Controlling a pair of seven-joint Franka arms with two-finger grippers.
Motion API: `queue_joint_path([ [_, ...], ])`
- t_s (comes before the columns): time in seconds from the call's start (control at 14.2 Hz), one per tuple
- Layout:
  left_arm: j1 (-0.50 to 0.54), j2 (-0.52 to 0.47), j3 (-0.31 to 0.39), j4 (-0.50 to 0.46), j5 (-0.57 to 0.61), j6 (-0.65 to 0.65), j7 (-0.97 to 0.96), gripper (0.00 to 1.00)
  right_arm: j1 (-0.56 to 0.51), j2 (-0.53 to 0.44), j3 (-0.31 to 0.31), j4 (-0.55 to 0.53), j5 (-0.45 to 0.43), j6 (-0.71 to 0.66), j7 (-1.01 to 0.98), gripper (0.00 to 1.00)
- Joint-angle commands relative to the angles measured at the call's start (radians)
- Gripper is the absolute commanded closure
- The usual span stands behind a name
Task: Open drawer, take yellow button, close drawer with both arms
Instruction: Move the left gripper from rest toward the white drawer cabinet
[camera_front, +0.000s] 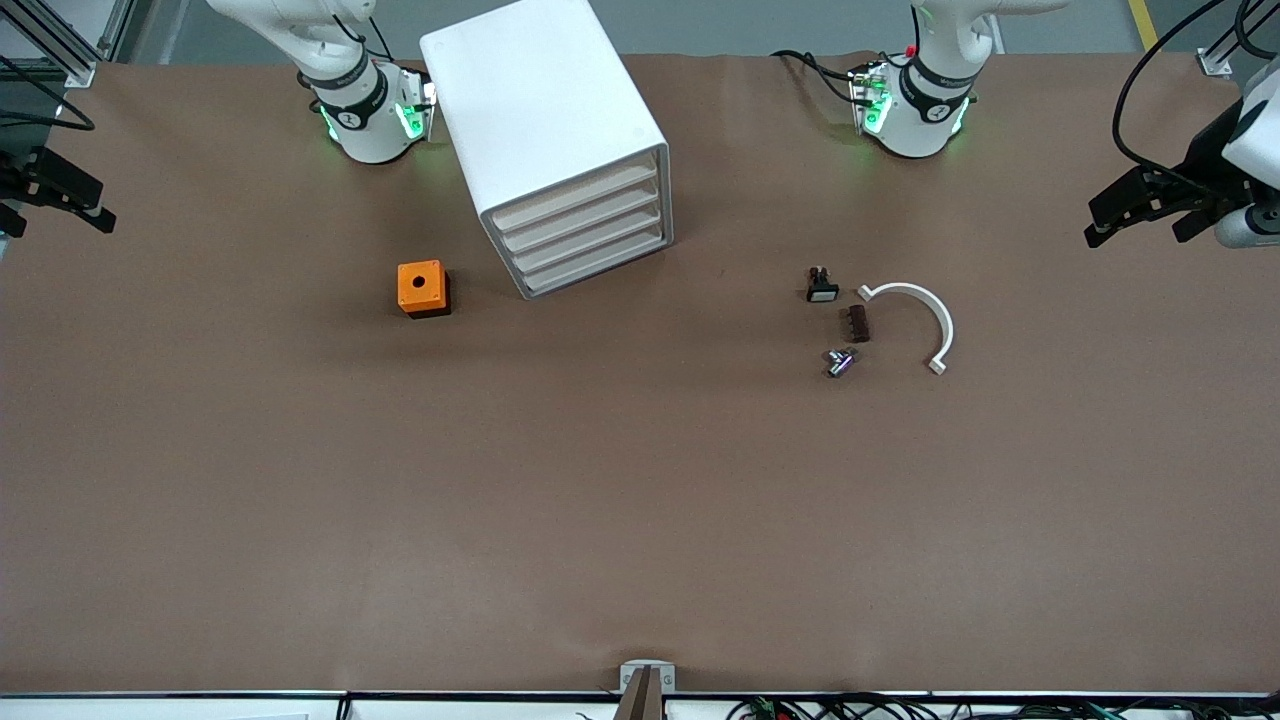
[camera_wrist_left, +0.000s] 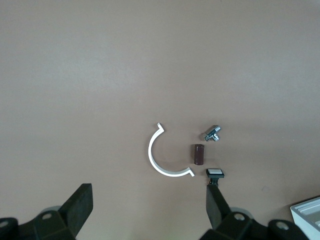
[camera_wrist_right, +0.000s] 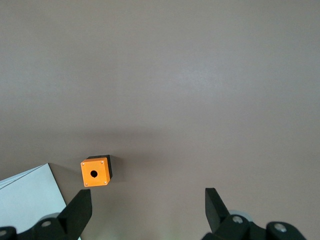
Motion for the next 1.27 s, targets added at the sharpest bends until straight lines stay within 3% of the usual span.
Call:
queue_joint_path([
  [0.0,0.006,0.002,-0.002,0.016,0.013,-0.024,0.017,0.00,-0.001,-0.031,0.004,-0.035,0.014,0.012,0.013,0.00],
  [0.42,0.058,0.005,-0.002,0.024,-0.065,-0.030,-0.003,0.00,-0.003,-0.031,0.003,-0.035,0.014,0.003,0.015,0.00],
  [0.63,0.092,0.017,-0.002,0.021,-0.095,-0.097,-0.045,0.00,-0.003,-0.034,0.003,-0.041,0.015,0.000,0.015,0.00],
  [1.2,0.066,0.260,-0.053,0.024,-0.100,0.021,-0.106,0.00,-0.003,-0.043,0.001,-0.050,0.014,0.009,0.013,0.00],
])
